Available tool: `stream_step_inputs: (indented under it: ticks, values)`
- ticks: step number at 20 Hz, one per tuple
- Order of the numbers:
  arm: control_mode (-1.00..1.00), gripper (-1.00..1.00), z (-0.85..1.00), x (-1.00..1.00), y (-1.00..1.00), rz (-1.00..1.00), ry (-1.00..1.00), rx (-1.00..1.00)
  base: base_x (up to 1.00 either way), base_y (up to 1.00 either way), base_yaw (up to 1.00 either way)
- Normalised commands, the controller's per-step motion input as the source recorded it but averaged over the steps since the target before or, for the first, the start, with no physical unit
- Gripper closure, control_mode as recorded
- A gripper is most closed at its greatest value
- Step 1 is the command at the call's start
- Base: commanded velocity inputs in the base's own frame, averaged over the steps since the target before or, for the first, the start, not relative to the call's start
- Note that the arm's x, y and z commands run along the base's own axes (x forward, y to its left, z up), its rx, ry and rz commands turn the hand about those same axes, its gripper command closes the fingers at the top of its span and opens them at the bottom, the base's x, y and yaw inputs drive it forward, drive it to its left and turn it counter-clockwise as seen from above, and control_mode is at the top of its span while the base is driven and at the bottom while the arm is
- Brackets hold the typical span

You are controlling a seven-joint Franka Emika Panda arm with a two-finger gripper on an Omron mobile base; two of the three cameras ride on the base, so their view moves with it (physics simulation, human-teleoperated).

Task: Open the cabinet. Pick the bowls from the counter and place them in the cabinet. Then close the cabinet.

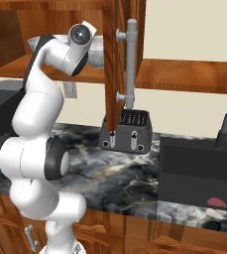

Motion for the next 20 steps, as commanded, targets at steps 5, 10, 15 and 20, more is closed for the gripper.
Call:
stream_step_inputs:
  ticks: [5,10,15,20]
  values:
    - [-1.0,1.0,-0.11,0.24,-0.01,0.0,0.0,0.0,0.0,0.0,0.0]
    - [-1.0,-1.0,-0.02,0.14,0.0,0.0,0.0,0.0,0.0,0.0,0.0]
    - [-1.0,-1.0,0.0,0.12,0.0,0.0,0.0,0.0,0.0,0.0,0.0]
    - [-1.0,-1.0,0.0,0.0,0.0,0.0,0.0,0.0,0.0,0.0,0.0]
